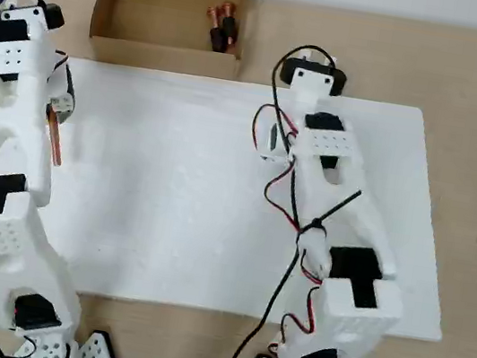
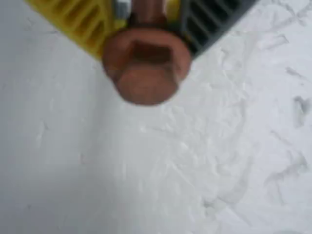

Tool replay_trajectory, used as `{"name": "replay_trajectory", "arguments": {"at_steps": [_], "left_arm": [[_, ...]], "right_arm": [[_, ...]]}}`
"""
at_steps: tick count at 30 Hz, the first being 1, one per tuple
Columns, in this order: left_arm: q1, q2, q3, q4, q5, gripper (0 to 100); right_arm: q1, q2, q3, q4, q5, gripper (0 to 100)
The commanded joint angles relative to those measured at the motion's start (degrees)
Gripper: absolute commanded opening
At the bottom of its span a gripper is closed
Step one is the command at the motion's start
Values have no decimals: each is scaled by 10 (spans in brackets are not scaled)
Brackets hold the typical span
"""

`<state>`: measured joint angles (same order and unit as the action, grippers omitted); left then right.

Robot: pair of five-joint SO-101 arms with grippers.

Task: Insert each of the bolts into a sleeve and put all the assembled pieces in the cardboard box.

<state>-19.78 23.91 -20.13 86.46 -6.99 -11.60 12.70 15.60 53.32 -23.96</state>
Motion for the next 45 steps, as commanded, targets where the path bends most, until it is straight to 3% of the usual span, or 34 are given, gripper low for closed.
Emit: {"name": "replay_trajectory", "arguments": {"at_steps": [1,6,9,20,26,30,35,45], "left_arm": [[10,-39,-9,-3,-6,7],[9,-38,-9,-3,-6,7],[7,-38,-9,-3,-6,7],[6,-38,-8,-3,-6,7],[6,-38,-8,-2,-6,7],[8,-38,-8,-2,-6,7],[6,-38,-8,-1,-6,7],[5,-37,-8,0,-6,7]], "right_arm": [[-9,7,-44,16,-7,222],[-9,29,-57,15,-4,51],[-9,32,-58,13,-4,14],[-10,32,-57,29,-3,12],[-50,27,-106,193,62,18],[-57,27,-140,240,67,101],[-73,30,-153,256,113,183],[-89,36,-157,235,119,188]]}}
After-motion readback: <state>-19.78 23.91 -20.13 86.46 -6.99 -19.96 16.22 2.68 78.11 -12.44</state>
